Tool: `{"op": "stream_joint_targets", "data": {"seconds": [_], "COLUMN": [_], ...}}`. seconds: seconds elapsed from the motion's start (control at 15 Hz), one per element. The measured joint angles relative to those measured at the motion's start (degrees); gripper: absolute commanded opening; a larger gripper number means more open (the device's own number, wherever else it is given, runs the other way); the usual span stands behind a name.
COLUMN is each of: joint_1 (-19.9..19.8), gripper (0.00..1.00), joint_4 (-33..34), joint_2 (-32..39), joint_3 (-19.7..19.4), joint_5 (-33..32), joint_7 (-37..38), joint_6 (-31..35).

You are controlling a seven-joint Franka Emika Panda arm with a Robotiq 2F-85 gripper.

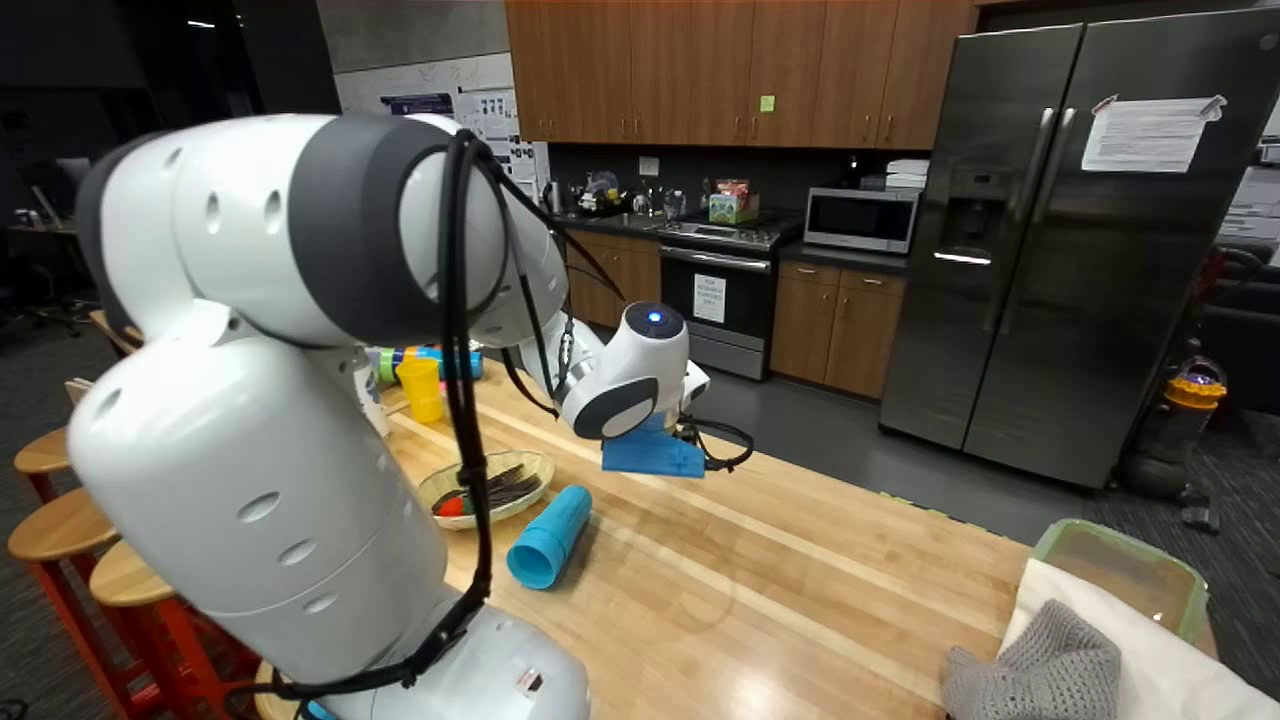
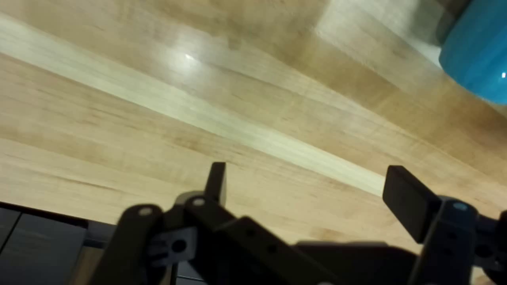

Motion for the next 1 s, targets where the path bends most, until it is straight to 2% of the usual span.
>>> {"op": "stream_joint_targets", "data": {"seconds": [0.13, 0.27, 1.0], "joint_1": [-0.5, -0.6, -0.6], "gripper": [1.00, 1.00, 1.00], "joint_4": [-4.9, -7.3, -7.6], "joint_2": [-4.7, -8.4, -9.9], "joint_3": [-0.7, -1.0, -1.0], "joint_5": [-7.1, -10.3, -10.5], "joint_7": [4.7, 7.8, 8.1], "joint_6": [1.4, 1.3, 1.1]}}
